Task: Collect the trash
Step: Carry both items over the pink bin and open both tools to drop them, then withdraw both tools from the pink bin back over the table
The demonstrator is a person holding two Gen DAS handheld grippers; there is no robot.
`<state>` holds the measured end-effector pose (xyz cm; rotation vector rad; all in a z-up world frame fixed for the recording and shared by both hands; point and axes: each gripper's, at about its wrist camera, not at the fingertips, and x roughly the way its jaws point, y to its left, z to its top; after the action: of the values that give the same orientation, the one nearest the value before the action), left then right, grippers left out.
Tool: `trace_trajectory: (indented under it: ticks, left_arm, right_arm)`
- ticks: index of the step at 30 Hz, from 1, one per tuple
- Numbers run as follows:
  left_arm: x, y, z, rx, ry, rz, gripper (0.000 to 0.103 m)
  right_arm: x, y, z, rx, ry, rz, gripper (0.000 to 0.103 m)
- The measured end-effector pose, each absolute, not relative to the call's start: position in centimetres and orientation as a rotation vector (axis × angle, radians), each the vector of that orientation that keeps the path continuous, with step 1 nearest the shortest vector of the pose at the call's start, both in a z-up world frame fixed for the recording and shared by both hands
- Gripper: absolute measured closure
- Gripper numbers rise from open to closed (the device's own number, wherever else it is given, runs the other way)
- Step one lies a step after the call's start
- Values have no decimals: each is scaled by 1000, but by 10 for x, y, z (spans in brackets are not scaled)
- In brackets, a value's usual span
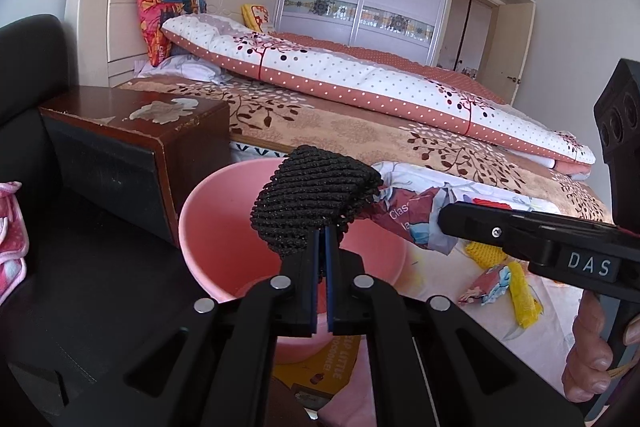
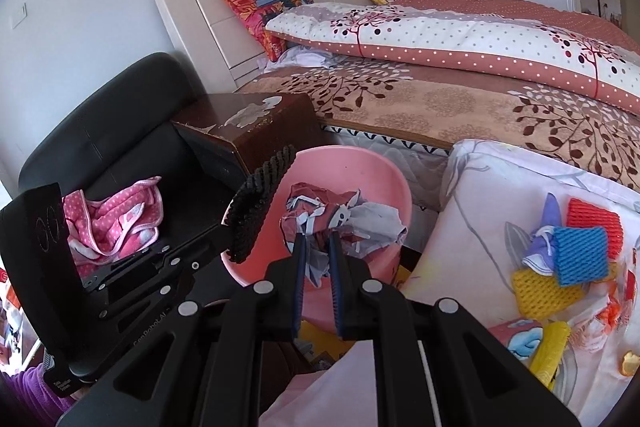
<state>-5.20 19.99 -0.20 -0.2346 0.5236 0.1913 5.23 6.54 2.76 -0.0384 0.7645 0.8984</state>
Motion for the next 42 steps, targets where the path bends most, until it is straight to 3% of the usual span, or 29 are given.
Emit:
trace_trajectory:
  ticks: [17,19,21,24,42]
  left_arm:
    - [-35,222,-19,-251,570,251,101]
    - [-34,223,-20,-250,578,258,101]
    - [-31,223,-21,-254,592,261,91]
    - [-33,224,-20,-274,587,256,62]
    - [-43,185,16,-214,498,171,62]
  right_arm:
    - [74,106,-13,-75,845,899,91]
    - [75,104,-12,-71,842,892,79]
    - [75,99,-10,-53,829,882,64]
    - [75,94,-6,-42,816,875,60]
    - [38,32,18,-76,683,802,53]
